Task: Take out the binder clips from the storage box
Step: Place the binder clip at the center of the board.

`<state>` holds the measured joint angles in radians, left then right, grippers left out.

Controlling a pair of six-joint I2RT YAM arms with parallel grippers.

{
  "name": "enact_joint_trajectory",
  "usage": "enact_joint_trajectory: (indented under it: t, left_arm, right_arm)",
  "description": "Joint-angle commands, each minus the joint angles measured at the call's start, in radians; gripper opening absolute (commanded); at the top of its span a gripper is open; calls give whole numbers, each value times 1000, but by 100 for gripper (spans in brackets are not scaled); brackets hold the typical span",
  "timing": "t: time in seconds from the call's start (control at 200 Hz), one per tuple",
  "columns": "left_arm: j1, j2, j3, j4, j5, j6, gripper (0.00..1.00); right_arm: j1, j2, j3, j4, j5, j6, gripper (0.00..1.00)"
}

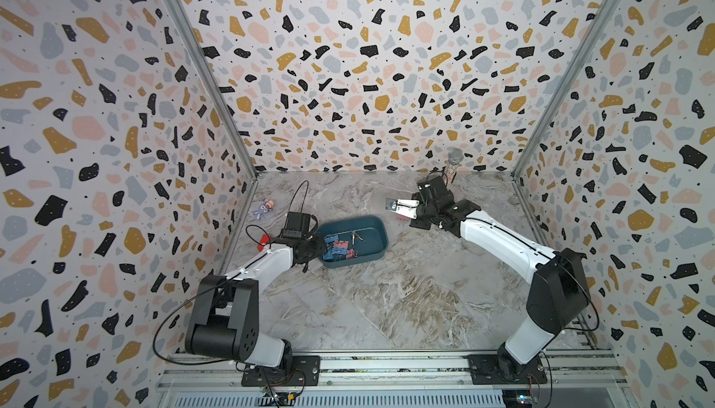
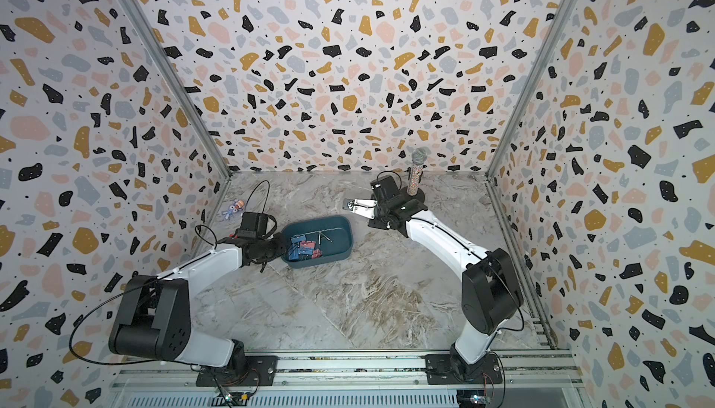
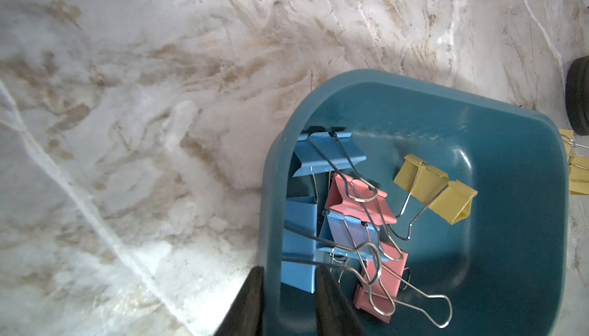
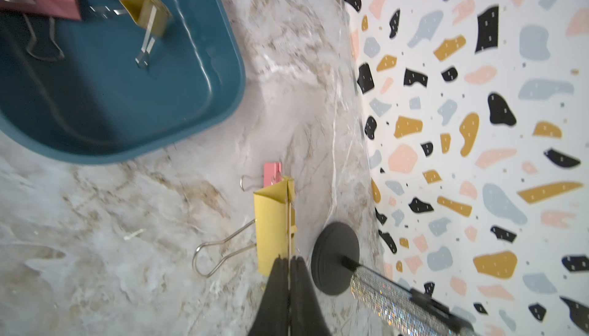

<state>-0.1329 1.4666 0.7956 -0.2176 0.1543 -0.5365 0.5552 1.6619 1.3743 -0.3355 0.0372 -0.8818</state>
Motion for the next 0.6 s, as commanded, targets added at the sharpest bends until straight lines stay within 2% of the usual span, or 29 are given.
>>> enact_joint_trajectory:
  t: [0.0,0.435,0.596]
  left_arm:
    - [4,-34,26,3,-9,8,30]
    - [4,-40,13,14,-2,7,30]
    - [4,-34,10,21,10,6,30]
  right_arm:
    - [-62,-64,-28,38,-11,-7,0]
    - [-202,-101,-126,46,71,-36,0]
    - [-239,-120,-157,46,19,-74,0]
